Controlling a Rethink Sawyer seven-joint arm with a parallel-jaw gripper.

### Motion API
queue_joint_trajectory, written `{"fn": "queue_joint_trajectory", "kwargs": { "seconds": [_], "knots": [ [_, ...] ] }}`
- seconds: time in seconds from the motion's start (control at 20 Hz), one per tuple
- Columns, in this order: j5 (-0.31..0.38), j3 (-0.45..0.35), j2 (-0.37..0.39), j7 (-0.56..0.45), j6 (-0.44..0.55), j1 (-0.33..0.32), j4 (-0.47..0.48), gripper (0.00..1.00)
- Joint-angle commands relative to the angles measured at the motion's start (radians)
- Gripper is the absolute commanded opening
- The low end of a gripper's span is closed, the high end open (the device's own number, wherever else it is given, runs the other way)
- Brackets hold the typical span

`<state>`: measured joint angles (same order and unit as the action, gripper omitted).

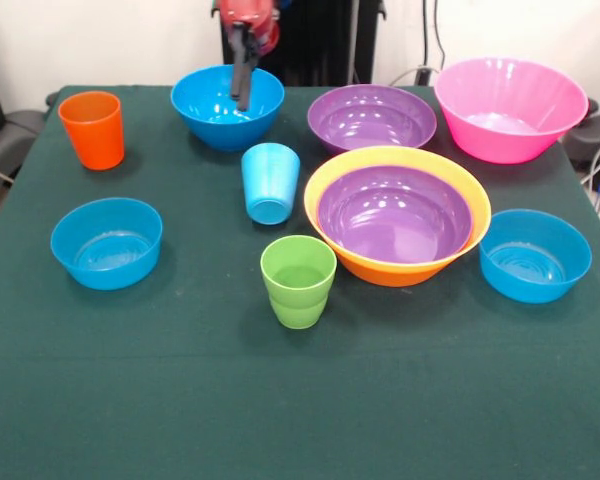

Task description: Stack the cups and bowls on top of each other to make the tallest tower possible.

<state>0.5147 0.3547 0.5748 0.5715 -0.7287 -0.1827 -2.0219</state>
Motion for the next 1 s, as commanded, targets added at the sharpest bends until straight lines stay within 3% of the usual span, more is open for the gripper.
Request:
{"fn": "queue_joint_trajectory", "kwargs": {
  "seconds": [0.05,0.25,0.4,1.0],
  "knots": [
    [-0.129,-0.038,0.025,0.246,0.126,0.102,-0.022,1.00],
    [-0.168,-0.028,0.003,0.245,0.135,0.132,-0.005,1.00],
    [-0.149,-0.027,0.011,0.239,0.153,0.116,0.013,1.00],
    [-0.075,-0.010,-0.082,0.245,-0.010,0.049,-0.011,1.00]
  ]
}}
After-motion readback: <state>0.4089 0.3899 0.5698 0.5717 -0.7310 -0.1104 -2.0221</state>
